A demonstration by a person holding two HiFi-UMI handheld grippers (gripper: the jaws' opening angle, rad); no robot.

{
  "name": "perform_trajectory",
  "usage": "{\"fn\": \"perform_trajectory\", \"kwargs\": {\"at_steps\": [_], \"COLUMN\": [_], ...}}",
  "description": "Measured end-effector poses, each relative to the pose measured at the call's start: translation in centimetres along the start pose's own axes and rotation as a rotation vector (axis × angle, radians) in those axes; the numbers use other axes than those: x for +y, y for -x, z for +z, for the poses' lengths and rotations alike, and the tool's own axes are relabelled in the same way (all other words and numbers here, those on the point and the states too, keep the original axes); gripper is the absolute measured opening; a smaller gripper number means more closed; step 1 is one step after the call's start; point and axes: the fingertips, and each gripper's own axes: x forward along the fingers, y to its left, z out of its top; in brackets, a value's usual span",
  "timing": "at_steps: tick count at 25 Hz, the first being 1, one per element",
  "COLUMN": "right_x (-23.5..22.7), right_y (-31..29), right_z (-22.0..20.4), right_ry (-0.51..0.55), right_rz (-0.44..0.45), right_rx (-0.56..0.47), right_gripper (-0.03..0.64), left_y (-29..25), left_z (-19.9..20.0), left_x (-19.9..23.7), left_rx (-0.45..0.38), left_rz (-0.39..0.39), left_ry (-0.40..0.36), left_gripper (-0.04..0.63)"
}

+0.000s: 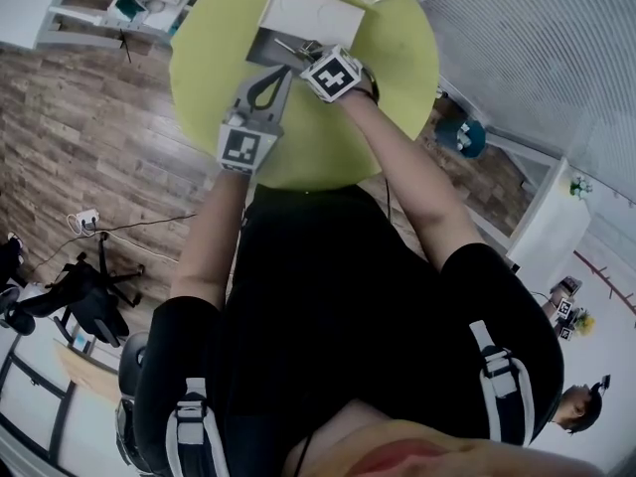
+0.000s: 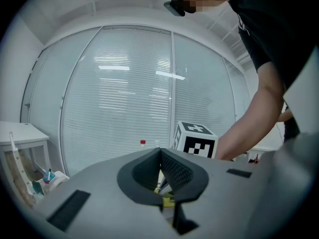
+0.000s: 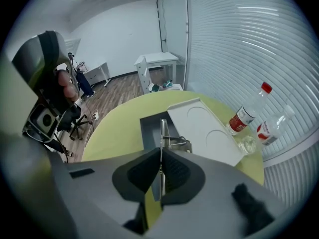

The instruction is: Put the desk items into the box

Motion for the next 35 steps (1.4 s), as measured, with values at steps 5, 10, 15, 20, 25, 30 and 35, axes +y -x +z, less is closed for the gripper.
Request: {"fn": "perform_trajectory", "kwargs": {"at_steps": [5,10,15,20,25,30,35], "right_x": [0.6,0.7,0.9,1.2,1.2,1.2,0.5], "right_y": [-2.8,-4.8,-6.7,-8.1,-9.3,-9.7,-9.8], "right_z": [0.7,0.4,0.2,-0.1,-0.1,0.0,0.0], "right_ry": [0.018,0.042,0.05,0.053,0.052,0.04,0.013], "right_rz": [0.02,0.007,0.016,0.018,0.023,0.054,0.05], "right_rx": [0.015,0.042,0.061,0.084,0.088,0.089,0.088], "right_gripper": [0.026,0.026,0.026,0.026,0.026,0.026,0.028], "left_y": [0.0,0.3,0.5,0.5,0.2,0.1,-0.1], "left_z": [-1.4,-2.6,-3.7,-4.3,-4.7,-4.9,-5.0], "left_x": [2.2,3.4,4.3,5.0,5.7,6.1,6.5], "left_rx": [0.009,0.02,0.02,0.019,0.015,0.02,0.029], "left_rz": [0.037,0.06,0.083,0.09,0.094,0.094,0.092], "left_ry": [0.009,0.026,0.046,0.042,0.053,0.062,0.063], "left_gripper": [0.012,0.012,0.012,0.012,0.014,0.012,0.012]}}
